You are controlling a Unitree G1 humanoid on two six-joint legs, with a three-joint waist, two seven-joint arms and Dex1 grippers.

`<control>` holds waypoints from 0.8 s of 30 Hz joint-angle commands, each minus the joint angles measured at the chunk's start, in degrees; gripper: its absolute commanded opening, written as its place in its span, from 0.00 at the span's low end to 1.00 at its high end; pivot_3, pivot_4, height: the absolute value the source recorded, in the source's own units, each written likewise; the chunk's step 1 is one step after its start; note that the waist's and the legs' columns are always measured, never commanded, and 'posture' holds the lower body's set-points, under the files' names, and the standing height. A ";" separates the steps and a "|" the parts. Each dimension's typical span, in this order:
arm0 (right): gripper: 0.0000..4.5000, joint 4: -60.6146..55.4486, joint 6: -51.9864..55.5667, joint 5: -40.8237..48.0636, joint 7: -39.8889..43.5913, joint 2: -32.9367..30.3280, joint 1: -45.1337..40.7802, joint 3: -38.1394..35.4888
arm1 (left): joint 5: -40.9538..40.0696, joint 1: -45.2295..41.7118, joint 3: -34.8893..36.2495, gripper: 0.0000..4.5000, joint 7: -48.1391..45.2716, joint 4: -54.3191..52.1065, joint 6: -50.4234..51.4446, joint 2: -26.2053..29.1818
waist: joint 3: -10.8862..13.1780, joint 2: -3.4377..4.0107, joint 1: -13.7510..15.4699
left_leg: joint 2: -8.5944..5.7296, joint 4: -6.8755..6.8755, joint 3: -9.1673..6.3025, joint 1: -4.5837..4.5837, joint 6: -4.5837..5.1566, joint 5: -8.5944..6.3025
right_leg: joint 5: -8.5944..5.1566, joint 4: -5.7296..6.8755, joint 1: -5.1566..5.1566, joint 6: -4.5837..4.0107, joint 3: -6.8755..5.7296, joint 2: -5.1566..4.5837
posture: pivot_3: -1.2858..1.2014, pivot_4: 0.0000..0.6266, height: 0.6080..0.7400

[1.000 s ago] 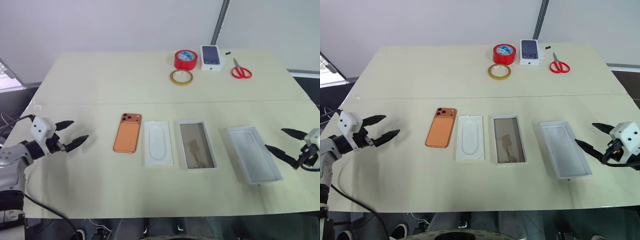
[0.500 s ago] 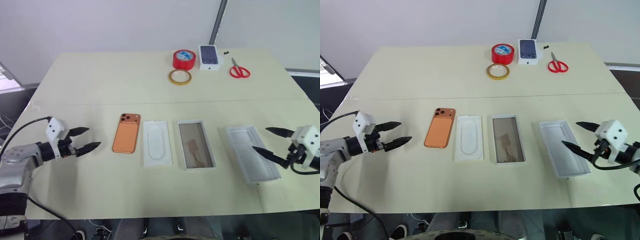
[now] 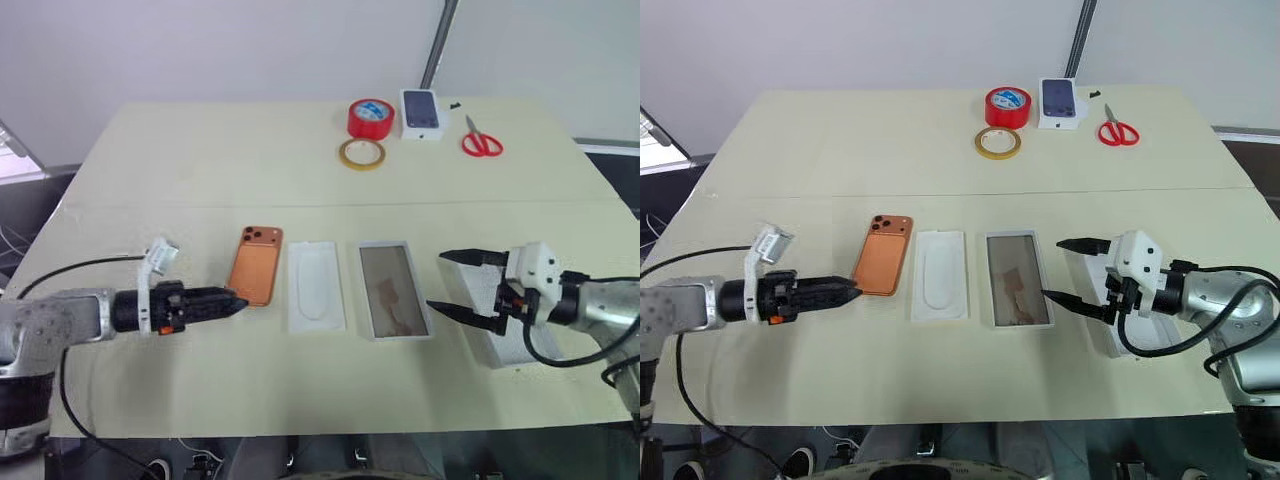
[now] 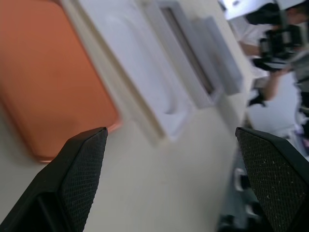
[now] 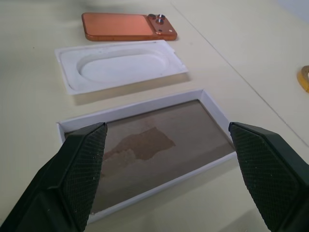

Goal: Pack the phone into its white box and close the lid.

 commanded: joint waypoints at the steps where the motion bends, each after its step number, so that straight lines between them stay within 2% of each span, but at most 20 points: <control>1: 0.94 0.18 -1.76 -0.44 0.30 0.62 -1.09 0.04 | 0.98 0.44 -1.15 0.99 4.14 -2.65 -0.81 -1.17 | 0.00 0.01 0.08 | 0.00 0.00 0.00 0.02 0.00 0.00 | 0.00 0.01 0.01 0.00 0.00 0.00 | 0.52 0.24 1.00; 6: 0.94 2.60 -4.63 -3.15 -0.04 1.47 -2.01 1.30 | 2.12 -0.24 -6.17 0.99 6.98 -0.94 -2.21 -6.78 | 0.00 0.00 0.24 | -0.02 0.03 0.00 0.03 -0.02 0.01 | 0.00 0.00 0.05 0.00 0.00 -0.01 | 0.52 0.24 1.00; 9: 0.94 2.77 -4.86 -3.67 -0.81 2.20 -2.30 1.38 | 1.67 -1.84 -6.22 0.99 9.96 1.76 -2.14 -11.89 | 0.00 0.00 0.30 | -0.02 0.02 0.00 0.01 -0.02 0.01 | 0.00 -0.01 0.03 0.00 0.00 0.00 | 0.52 0.24 1.00; 16: 0.94 2.46 -5.68 -4.72 -1.67 2.89 -1.52 1.06 | 5.94 -3.16 -9.73 0.99 13.39 4.07 -6.60 -17.64 | -0.01 0.02 0.27 | -0.03 0.04 -0.01 0.03 -0.03 0.02 | 0.00 0.01 0.04 0.01 0.00 0.00 | 0.52 0.24 1.00; 19: 0.94 2.96 -6.83 -5.56 -2.36 3.17 -1.93 1.03 | 5.09 -3.34 -8.75 0.99 15.75 6.51 -5.79 -21.24 | -0.06 0.10 0.40 | -0.03 0.04 -0.01 0.10 -0.03 0.02 | 0.00 0.01 0.11 0.01 0.00 0.00 | 0.52 0.24 1.00; 23: 0.94 3.08 -7.10 -5.85 -3.11 3.58 -2.37 1.12 | 6.01 -2.60 -9.58 0.99 15.82 7.06 -6.04 -21.78 | -0.09 0.14 0.83 | -0.04 0.09 -0.01 0.17 -0.03 0.02 | 0.00 0.00 0.22 0.01 0.00 0.00 | 0.52 0.24 1.00; 24: 0.94 3.13 -7.17 -5.93 -3.21 3.68 -2.44 1.17 | 6.35 -2.49 -9.98 0.94 15.54 6.98 -6.48 -21.58 | -0.09 0.15 0.97 | -0.04 0.09 -0.01 0.17 -0.03 0.02 | 0.00 0.00 0.22 0.01 0.00 0.00 | 0.52 0.24 1.00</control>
